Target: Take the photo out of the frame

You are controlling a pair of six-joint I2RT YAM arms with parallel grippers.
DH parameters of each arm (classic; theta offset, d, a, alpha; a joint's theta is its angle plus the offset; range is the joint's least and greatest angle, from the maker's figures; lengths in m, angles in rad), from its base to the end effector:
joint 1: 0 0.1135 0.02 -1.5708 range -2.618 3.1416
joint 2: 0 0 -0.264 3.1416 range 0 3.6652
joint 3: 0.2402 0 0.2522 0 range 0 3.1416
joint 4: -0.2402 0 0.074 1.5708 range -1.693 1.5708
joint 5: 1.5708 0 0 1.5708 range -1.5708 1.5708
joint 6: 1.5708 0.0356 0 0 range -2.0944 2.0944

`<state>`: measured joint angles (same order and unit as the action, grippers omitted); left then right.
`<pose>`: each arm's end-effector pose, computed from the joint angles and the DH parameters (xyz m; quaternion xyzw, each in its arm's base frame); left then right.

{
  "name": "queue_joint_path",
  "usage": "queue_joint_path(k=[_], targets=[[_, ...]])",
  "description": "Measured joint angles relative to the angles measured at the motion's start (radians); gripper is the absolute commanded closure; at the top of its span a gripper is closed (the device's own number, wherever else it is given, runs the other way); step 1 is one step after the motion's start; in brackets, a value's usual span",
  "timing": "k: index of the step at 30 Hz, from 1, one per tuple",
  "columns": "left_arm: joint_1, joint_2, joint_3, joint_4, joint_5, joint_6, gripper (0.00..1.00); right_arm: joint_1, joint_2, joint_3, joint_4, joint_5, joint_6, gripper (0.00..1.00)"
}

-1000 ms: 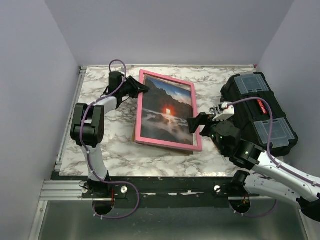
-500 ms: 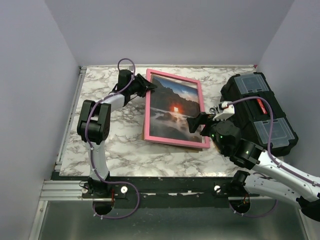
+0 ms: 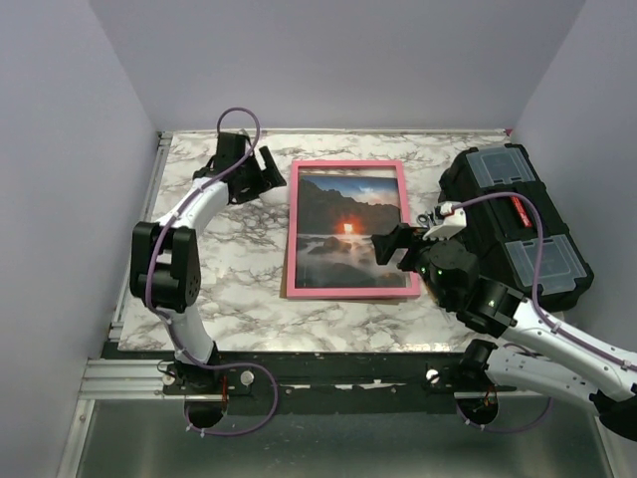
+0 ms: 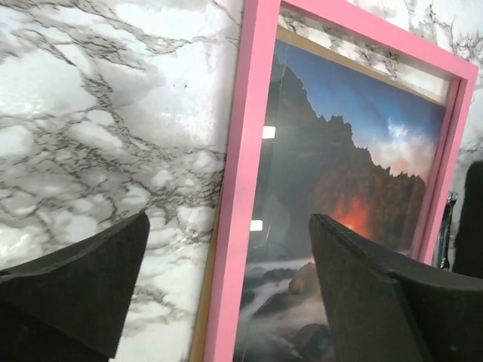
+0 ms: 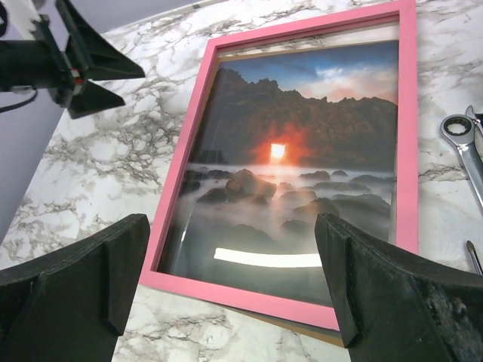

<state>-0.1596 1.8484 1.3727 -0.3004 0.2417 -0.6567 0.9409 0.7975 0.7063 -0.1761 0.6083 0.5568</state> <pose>0.4084 -0.0744 0.2325 -0.1800 0.8987 -0.2545 0.3085 0.1252 0.1371 0.3126 0.0335 0.7793 0.2196 0.5860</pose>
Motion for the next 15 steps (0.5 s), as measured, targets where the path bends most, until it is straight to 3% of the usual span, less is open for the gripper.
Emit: queue_joint_path(k=[2,5,7,15], targets=[[-0.011,-0.057,-0.008,-0.033,-0.046,0.051,0.20,0.000,0.005,0.000,0.000,0.000,0.000,0.00],[-0.059,-0.098,-0.014,-0.068,-0.116,0.121,0.10,0.000,0.017,0.000,0.000,-0.006,0.000,0.00],[-0.100,-0.093,-0.019,-0.086,-0.154,0.156,0.10,0.000,0.028,0.000,0.000,-0.014,0.000,0.00],[-0.209,0.003,-0.023,-0.166,-0.250,0.189,0.34,0.000,0.050,0.000,-0.011,-0.031,0.004,0.00]])
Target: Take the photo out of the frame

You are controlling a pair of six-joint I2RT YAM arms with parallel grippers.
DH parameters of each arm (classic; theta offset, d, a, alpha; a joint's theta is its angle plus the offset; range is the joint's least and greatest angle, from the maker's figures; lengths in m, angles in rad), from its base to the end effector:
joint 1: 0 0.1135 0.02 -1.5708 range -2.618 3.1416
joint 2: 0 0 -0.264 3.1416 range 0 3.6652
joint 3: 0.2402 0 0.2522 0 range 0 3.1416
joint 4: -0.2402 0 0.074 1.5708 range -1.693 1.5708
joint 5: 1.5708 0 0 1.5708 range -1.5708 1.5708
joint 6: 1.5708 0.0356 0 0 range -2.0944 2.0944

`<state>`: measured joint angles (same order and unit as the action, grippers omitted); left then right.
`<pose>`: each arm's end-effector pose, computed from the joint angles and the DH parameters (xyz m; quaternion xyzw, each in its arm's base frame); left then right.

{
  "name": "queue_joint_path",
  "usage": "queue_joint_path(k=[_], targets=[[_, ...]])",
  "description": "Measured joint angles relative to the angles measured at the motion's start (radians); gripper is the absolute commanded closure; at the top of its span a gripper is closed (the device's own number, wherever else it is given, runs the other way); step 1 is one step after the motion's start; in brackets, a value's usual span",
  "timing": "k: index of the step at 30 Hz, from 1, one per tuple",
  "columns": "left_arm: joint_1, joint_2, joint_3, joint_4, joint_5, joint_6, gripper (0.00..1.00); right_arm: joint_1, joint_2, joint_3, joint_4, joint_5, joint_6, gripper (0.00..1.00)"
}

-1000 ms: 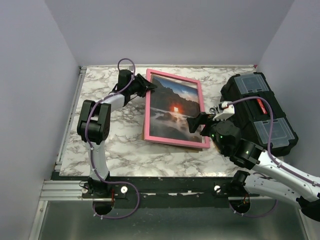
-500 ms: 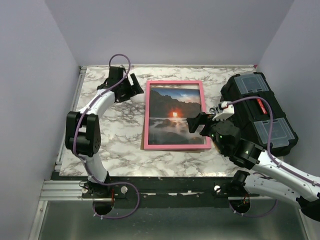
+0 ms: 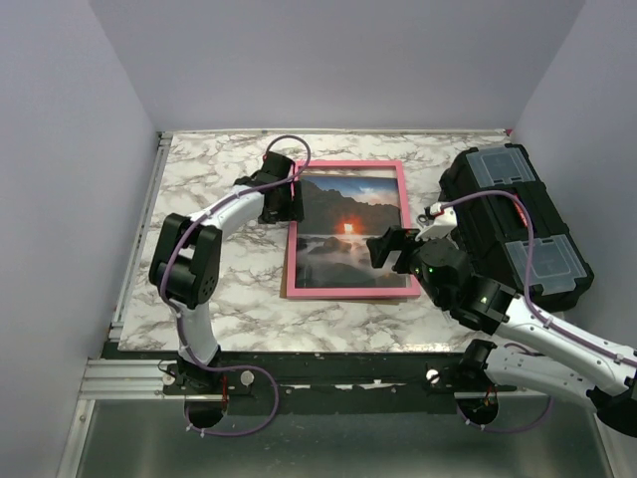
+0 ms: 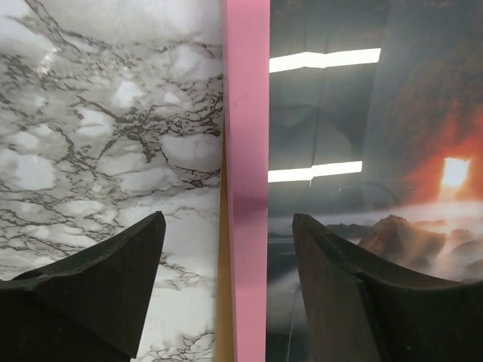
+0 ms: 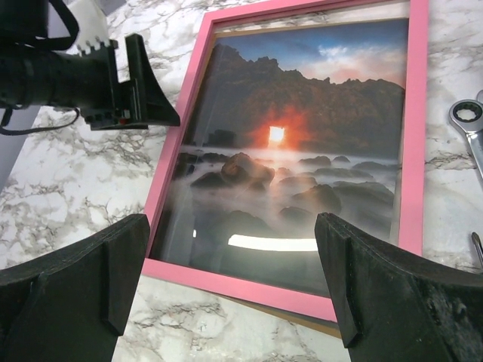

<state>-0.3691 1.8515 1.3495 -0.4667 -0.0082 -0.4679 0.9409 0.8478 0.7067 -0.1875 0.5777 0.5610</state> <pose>0.3721 -0.1436 0.2116 -0.0484 0.9538 -0.1169 0.2725 0.1303 0.1458 0.3029 0.0156 0.7968 0.2113 0.5659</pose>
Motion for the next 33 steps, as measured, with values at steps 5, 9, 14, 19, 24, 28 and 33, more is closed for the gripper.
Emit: queue_joint_path(k=[5,9,14,19,24,28,33], targets=[[-0.035,0.053,0.001,-0.037,-0.039,-0.013,0.42,0.000,-0.008,0.000,-0.005,-0.002,0.000,0.00],[-0.059,0.058,0.000,-0.037,-0.063,-0.017,0.50,0.000,-0.020,0.000,-0.013,-0.002,0.000,0.00],[-0.085,0.063,0.000,-0.032,-0.089,-0.023,0.64,0.000,-0.023,0.000,-0.022,-0.005,0.004,0.00],[-0.090,0.088,0.000,-0.029,-0.096,-0.027,0.86,0.000,-0.025,0.000,-0.027,-0.009,0.007,0.00],[-0.090,0.088,0.000,-0.024,-0.108,-0.029,1.00,0.000,-0.031,0.000,-0.032,-0.009,0.007,0.00],[-0.090,0.082,0.000,-0.032,-0.109,-0.017,1.00,0.000,-0.031,0.000,-0.035,-0.009,0.007,0.00],[-0.090,0.033,0.001,-0.087,-0.108,-0.008,1.00,0.000,-0.032,0.000,-0.039,-0.009,0.008,0.01]])
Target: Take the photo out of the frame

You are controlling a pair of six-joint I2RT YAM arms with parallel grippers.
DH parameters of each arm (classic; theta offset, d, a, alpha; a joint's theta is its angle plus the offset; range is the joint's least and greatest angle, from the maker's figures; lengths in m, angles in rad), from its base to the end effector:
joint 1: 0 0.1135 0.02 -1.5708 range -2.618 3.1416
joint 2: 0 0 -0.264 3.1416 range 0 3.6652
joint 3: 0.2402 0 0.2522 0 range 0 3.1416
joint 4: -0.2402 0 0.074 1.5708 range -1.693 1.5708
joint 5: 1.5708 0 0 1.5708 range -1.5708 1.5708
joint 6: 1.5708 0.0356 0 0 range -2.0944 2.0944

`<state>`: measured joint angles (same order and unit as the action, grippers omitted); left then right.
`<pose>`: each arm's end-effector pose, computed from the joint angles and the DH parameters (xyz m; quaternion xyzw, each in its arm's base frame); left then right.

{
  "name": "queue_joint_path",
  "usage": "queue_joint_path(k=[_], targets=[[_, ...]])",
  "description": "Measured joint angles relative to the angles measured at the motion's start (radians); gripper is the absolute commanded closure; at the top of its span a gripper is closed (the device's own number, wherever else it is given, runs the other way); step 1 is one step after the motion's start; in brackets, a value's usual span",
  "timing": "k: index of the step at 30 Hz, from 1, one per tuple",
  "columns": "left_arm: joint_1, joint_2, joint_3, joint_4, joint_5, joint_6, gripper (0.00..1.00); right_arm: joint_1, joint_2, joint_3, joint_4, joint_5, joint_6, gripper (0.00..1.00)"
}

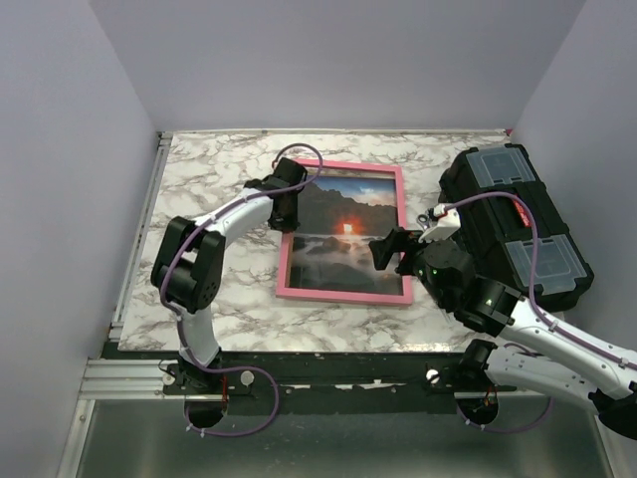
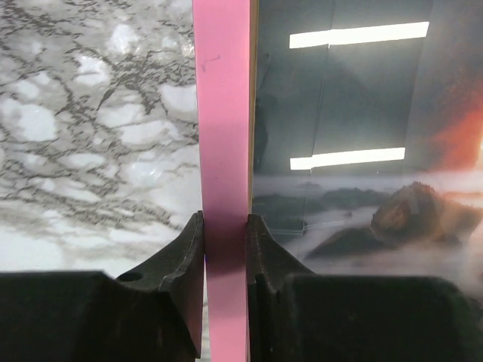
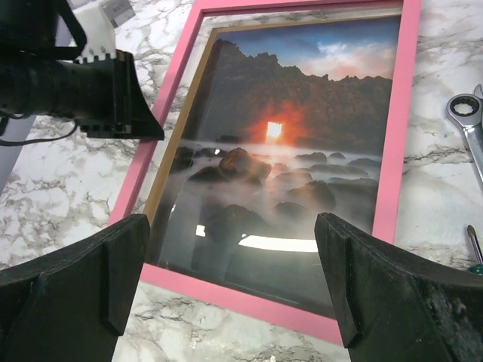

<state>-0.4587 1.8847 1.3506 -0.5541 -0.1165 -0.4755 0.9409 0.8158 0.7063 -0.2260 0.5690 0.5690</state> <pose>0.3548 -0.1706 0.1947 -0.0220 0.9692 -0.0570 0.2385 0.1258 0.1401 0.3044 0.0151 0.7990 0.2142 0.5616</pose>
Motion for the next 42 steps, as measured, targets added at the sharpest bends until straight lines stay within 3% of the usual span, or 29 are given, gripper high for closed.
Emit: queue_joint_path(k=[5,9,13,19,26,37,42], targets=[[0.002,-0.092,0.001,-0.073,0.008,0.018,1.00,0.000,-0.002,0.000,-0.002,0.000,0.005,0.01],[0.048,-0.190,-0.017,-0.080,0.102,0.035,1.00,0.000,-0.013,0.000,-0.006,0.000,0.006,0.01],[0.151,-0.277,-0.072,-0.065,0.217,0.055,1.00,0.000,-0.030,0.000,-0.007,0.000,0.006,0.01],[0.347,-0.351,-0.155,-0.077,0.278,0.127,1.00,0.000,-0.049,0.000,-0.014,0.000,0.006,0.01],[0.563,-0.420,-0.227,-0.067,0.241,0.321,1.00,0.000,-0.064,0.019,-0.039,-0.020,-0.010,0.01],[0.745,-0.442,-0.269,-0.014,0.203,0.569,1.00,0.000,-0.101,0.093,-0.136,-0.178,-0.025,0.01],[0.851,-0.394,-0.259,0.042,0.277,0.698,1.00,0.000,-0.166,0.079,-0.154,-0.225,-0.025,0.01]])
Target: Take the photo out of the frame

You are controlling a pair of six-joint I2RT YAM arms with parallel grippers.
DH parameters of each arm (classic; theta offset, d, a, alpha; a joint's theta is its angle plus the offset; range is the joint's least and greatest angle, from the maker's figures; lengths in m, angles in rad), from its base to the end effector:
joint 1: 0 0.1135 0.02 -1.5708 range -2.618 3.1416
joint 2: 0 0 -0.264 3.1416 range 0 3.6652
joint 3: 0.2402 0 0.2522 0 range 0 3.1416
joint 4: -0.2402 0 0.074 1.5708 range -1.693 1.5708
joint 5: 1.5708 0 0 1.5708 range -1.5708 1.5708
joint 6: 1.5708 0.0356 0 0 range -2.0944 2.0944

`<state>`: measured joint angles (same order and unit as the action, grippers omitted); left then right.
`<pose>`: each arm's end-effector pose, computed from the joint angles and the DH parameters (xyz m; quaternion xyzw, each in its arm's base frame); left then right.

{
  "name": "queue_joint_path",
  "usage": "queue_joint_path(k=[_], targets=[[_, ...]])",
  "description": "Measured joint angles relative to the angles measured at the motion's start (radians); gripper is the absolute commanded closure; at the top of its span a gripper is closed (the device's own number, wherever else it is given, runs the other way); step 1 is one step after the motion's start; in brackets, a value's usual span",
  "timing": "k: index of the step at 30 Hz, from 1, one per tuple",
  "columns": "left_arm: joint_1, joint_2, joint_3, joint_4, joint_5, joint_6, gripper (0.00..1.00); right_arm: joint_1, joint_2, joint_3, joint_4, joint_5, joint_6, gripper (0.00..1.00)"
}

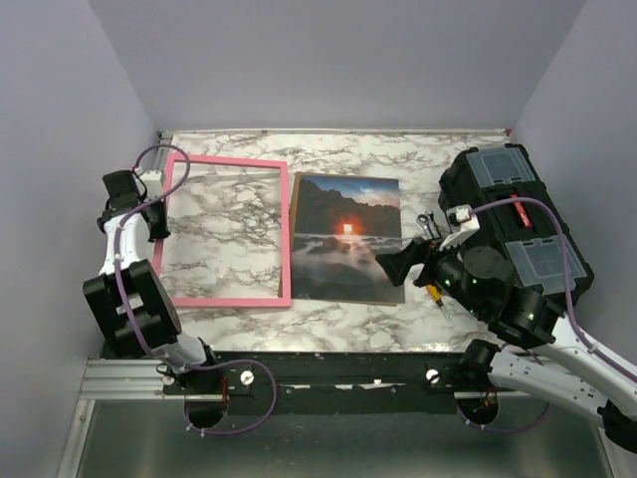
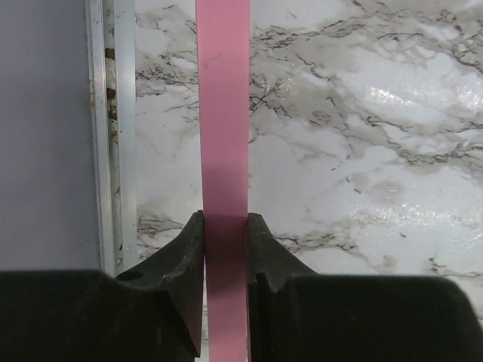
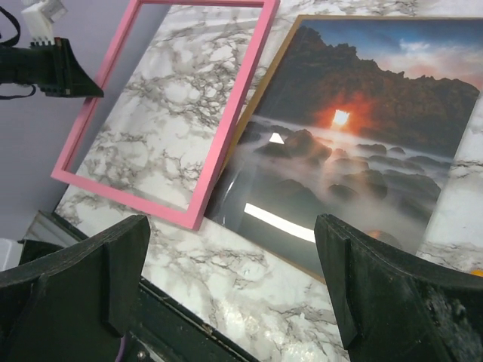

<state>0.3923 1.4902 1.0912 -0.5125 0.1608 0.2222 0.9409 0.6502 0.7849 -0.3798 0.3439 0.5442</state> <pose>0.2929 0.1150 0.2505 -0.0542 0.9419 0.0252 0.3305 0.0974 0.1132 0.3396 -0.0498 0.7821 0.3106 0.5379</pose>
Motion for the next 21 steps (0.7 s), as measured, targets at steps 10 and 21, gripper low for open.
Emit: queue_joint_path(k=[10,21], targets=[[0.117,0.179,0.108,0.002,0.096,0.191,1.00,0.000,-0.050,-0.001,-0.052,-0.036,0.000,0.01],[0.121,0.311,0.221,-0.018,0.087,0.162,0.56,-0.009,-0.009,-0.034,-0.044,-0.029,-0.001,0.00]])
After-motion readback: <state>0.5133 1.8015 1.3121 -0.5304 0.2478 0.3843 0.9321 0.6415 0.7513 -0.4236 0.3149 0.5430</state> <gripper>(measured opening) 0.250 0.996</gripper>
